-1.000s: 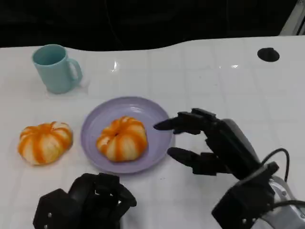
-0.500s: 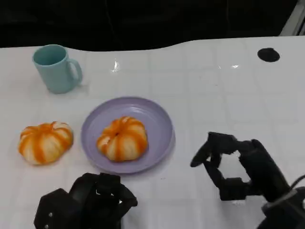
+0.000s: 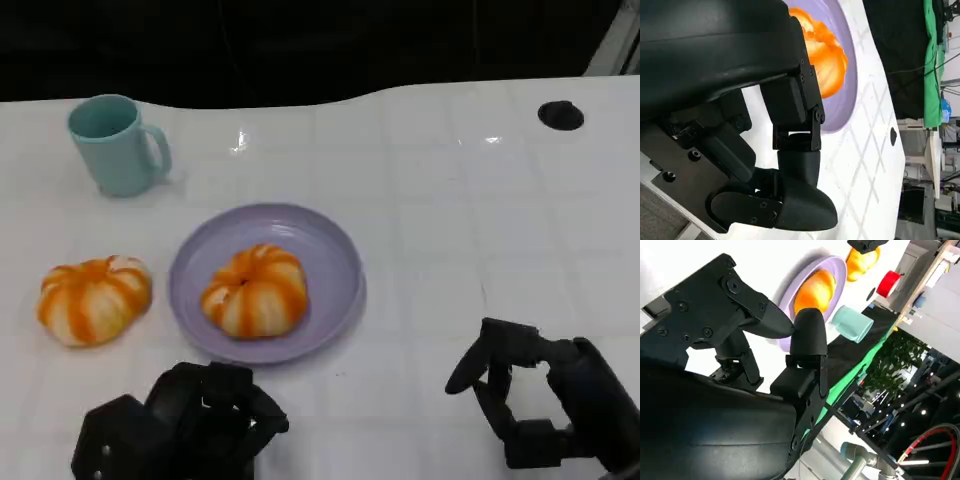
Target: Grasp the bread from the table and place it into the plate.
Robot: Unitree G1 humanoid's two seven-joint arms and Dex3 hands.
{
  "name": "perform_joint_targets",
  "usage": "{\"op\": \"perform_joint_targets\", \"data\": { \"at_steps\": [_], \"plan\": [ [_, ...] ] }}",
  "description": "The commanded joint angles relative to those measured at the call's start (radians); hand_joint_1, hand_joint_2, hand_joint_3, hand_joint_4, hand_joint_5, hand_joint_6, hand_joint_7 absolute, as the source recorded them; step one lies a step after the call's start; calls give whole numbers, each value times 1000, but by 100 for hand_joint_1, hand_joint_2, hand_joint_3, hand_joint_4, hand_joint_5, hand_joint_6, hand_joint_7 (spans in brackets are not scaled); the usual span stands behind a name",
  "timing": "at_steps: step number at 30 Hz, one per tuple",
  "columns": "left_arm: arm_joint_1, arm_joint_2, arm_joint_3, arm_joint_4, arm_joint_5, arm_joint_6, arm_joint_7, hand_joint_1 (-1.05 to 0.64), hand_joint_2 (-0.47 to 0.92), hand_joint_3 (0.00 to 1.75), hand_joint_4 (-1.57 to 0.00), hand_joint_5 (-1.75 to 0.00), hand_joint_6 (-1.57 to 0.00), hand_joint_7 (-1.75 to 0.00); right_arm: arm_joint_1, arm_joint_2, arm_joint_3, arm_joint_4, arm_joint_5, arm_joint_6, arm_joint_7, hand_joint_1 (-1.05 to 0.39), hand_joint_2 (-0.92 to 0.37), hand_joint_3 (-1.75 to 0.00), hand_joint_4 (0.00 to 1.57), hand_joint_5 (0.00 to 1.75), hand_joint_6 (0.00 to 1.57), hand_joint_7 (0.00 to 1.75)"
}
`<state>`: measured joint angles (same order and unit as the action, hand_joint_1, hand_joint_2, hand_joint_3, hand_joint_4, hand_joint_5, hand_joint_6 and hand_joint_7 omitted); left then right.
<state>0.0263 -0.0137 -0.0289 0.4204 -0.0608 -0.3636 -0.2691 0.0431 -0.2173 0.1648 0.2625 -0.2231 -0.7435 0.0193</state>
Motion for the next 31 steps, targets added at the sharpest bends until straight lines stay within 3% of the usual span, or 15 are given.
{"op": "perform_joint_targets", "data": {
  "at_steps": [1, 24, 31],
  "plan": [
    [5, 16, 8, -7, -3, -3, 6, -105, 55, 67, -157, -112, -145, -66, 25, -6, -22, 7, 1, -25, -8, -22, -44, -127, 78, 175, 74, 139],
    [4, 40, 24, 3, -22, 6, -10, -105, 54, 68, -155, -113, -144, -70, -3, 37, -37, 158, -71, -131, -91, -27, -49, -112, 77, 171, 77, 133],
    [-4, 43, 25, 13, -28, 5, -14, -105, 54, 68, -155, -114, -143, -71, -8, 36, -37, 163, -83, -129, -98, -27, -48, -115, 78, 169, 79, 130]
  ]
}}
